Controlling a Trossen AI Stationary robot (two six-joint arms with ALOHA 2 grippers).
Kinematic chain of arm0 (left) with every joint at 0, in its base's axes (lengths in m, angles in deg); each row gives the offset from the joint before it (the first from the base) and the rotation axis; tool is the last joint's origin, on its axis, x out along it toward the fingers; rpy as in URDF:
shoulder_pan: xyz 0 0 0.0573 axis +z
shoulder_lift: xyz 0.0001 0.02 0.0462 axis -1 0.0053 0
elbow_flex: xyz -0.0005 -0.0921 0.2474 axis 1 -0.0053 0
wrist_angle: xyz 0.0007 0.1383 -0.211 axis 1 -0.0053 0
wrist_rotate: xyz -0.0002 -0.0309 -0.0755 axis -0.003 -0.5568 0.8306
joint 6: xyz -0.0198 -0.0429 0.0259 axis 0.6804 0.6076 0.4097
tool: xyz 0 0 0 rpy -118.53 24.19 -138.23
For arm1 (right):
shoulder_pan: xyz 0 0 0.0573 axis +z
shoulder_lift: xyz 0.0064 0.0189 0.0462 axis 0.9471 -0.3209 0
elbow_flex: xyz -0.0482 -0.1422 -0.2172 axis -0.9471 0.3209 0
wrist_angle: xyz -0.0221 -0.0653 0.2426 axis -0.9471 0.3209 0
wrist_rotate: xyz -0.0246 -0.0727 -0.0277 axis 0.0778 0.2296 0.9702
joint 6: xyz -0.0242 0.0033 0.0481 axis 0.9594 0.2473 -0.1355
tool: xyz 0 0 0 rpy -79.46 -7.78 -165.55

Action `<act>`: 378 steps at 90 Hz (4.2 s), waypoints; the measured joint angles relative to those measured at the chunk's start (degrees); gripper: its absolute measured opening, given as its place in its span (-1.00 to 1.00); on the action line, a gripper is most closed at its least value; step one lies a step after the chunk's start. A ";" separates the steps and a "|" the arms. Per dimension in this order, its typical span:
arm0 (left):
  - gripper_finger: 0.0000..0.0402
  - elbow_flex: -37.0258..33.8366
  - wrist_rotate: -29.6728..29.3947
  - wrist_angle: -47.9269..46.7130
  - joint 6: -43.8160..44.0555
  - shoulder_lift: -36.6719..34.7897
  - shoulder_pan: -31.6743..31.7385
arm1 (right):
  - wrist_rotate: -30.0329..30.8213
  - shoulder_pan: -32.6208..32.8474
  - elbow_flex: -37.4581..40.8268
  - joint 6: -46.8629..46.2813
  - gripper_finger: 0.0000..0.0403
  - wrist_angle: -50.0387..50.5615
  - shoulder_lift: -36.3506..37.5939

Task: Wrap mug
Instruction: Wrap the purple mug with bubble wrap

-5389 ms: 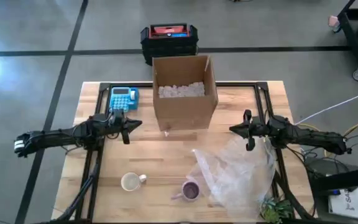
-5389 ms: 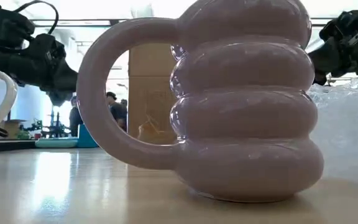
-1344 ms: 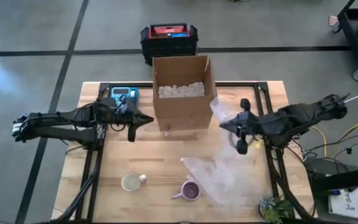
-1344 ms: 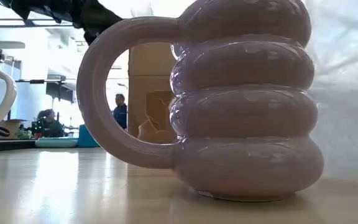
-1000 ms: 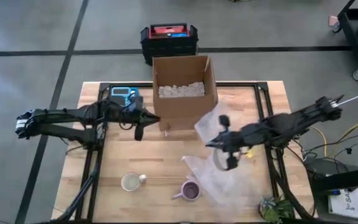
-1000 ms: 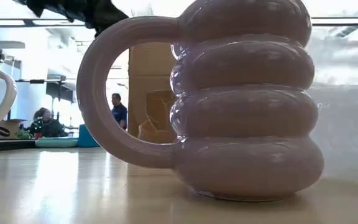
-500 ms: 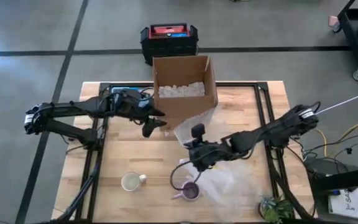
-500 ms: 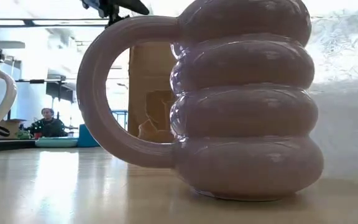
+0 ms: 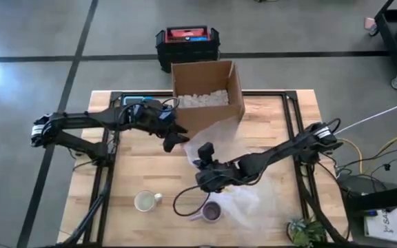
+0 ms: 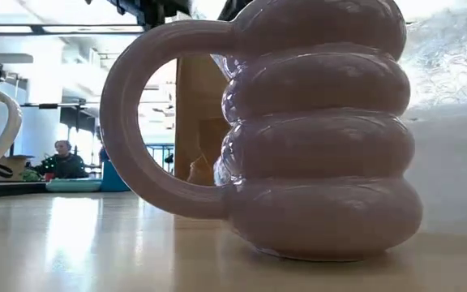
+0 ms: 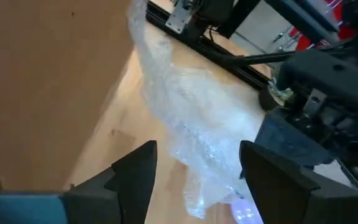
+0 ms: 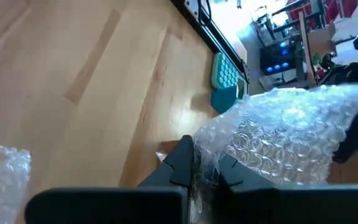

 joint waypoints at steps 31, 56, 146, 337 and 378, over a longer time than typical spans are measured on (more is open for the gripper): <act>0.08 0.22 4.35 -1.67 1.61 5.84 -0.28 | -0.02 0.35 0.00 2.90 -1.00 -3.08 0.00; -0.45 0.35 5.78 -0.73 -0.72 7.30 -1.28 | -0.09 0.50 0.00 2.66 -1.00 -4.05 0.00; -1.00 -0.45 -15.60 -35.90 3.31 -14.13 -6.49 | -16.60 2.68 16.79 -60.79 -0.10 34.89 14.79; -0.08 -24.12 -16.67 -14.57 7.43 -15.94 -13.24 | -37.28 27.63 36.64 -93.97 -0.13 26.06 28.29; -0.36 -37.06 -15.49 -6.12 12.81 -8.63 -13.22 | -27.44 23.19 37.38 -86.50 -0.50 37.74 11.03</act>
